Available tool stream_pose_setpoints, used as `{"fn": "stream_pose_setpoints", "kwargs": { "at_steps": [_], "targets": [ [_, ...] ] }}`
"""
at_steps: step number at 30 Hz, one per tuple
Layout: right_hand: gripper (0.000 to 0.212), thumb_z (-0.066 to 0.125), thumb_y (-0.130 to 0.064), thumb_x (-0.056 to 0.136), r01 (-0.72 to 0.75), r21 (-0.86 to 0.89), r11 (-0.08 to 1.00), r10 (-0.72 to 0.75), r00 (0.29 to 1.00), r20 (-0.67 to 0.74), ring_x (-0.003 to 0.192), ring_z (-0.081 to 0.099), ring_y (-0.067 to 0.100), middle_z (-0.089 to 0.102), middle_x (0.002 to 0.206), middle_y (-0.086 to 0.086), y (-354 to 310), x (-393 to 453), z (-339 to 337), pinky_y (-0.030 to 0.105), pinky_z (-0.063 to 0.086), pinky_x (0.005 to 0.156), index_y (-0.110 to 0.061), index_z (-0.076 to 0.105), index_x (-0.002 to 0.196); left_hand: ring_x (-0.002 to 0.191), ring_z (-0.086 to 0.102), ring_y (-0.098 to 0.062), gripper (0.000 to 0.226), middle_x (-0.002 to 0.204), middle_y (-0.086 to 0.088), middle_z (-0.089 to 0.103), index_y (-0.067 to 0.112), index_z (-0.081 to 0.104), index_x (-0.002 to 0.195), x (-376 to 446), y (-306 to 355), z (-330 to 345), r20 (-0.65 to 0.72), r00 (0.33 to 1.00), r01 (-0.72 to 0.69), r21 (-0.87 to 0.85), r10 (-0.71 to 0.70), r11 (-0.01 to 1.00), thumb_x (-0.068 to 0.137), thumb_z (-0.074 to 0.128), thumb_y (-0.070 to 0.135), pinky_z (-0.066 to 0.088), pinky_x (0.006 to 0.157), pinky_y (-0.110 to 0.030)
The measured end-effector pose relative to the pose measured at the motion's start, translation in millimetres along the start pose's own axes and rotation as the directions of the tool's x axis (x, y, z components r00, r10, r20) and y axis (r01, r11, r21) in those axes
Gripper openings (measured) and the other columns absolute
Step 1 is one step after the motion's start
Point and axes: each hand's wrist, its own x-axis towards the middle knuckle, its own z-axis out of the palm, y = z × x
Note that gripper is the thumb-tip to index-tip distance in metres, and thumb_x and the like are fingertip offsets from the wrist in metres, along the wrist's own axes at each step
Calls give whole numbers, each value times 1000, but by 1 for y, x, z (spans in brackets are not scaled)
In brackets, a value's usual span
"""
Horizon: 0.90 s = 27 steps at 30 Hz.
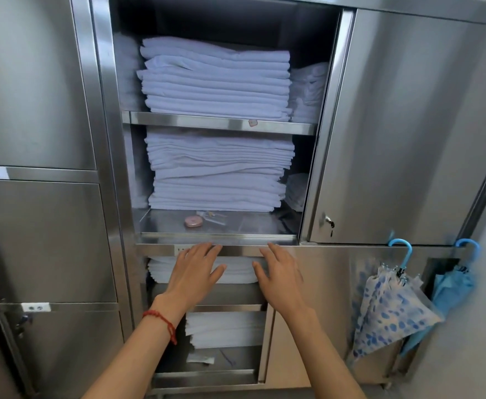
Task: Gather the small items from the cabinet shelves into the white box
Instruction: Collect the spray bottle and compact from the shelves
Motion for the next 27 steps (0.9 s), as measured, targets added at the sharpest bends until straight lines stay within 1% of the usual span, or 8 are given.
{"fn": "stream_pose_setpoints", "kwargs": {
  "at_steps": [5, 8, 12, 15, 19, 24, 26, 27],
  "targets": [
    [43, 47, -30, 98, 0, -5, 1000, 0, 1000, 1, 138, 31, 24, 38, 148, 9, 12, 28, 22, 32, 19, 113, -13, 48, 137, 137, 30, -18, 52, 148, -2, 35, 20, 34, 145, 29, -13, 23, 11, 1000, -3, -18, 4, 1000, 99, 34, 44, 20, 111, -33],
    [44, 43, -33, 99, 2, -18, 1000, -2, 1000, 7, 140, 26, 21, 34, 150, 6, 21, 52, 37, 30, 16, 114, -15, 44, 140, 139, 26, -18, 51, 151, -2, 31, 20, 32, 146, 53, -26, 38, 28, 1000, -4, -19, 5, 1000, 99, 35, 42, 18, 112, -33],
    [44, 44, -33, 99, -4, -27, 1000, 4, 1000, -6, 138, 31, 22, 37, 148, 8, 29, 89, 62, 30, 20, 113, -14, 46, 139, 140, 23, -17, 52, 153, -1, 27, 23, 28, 147, 91, -47, 56, 35, 999, -3, -22, 4, 1000, 99, 33, 44, 16, 112, -32],
    [45, 41, -35, 100, -3, -40, 999, 3, 1000, 14, 140, 27, 21, 33, 151, 7, 32, 119, 81, 28, 16, 114, -15, 43, 141, 141, 20, -15, 53, 154, 0, 24, 24, 24, 148, 119, -66, 69, 46, 999, -5, -3, 5, 1000, 100, 31, 45, 15, 112, -31],
    [45, 41, -33, 100, 24, -33, 999, -24, 1000, 9, 140, 27, 20, 32, 151, 6, 36, 163, 110, 27, 15, 114, -16, 41, 142, 140, 24, -15, 52, 153, 1, 28, 24, 27, 147, 155, -97, 86, 32, 999, -11, -17, 12, 1000, 99, 35, 42, 20, 110, -31],
    [42, 51, -26, 96, 24, -12, 1000, -24, 1000, 8, 133, 38, 27, 43, 143, 12, 35, 212, 148, 33, 25, 111, -11, 50, 135, 136, 31, -16, 49, 148, 1, 35, 21, 35, 144, 196, -133, 102, -18, 999, -31, -32, 31, 999, 97, 41, 38, 25, 107, -30],
    [38, 57, -23, 92, 26, -16, 1000, -27, 999, -20, 124, 50, 32, 53, 133, 16, 36, 226, 165, 39, 34, 105, -7, 58, 126, 136, 31, -16, 49, 148, 1, 36, 21, 36, 143, 208, -145, 111, -23, 999, -39, -39, 38, 998, 97, 42, 37, 25, 107, -30],
    [36, 59, -22, 88, 27, -13, 1000, -28, 999, -37, 116, 56, 33, 59, 126, 17, 38, 234, 174, 41, 41, 99, -6, 63, 119, 136, 31, -17, 49, 148, 1, 36, 21, 36, 143, 214, -150, 116, -28, 999, -42, -42, 41, 998, 97, 42, 37, 25, 108, -31]
  ]
}}
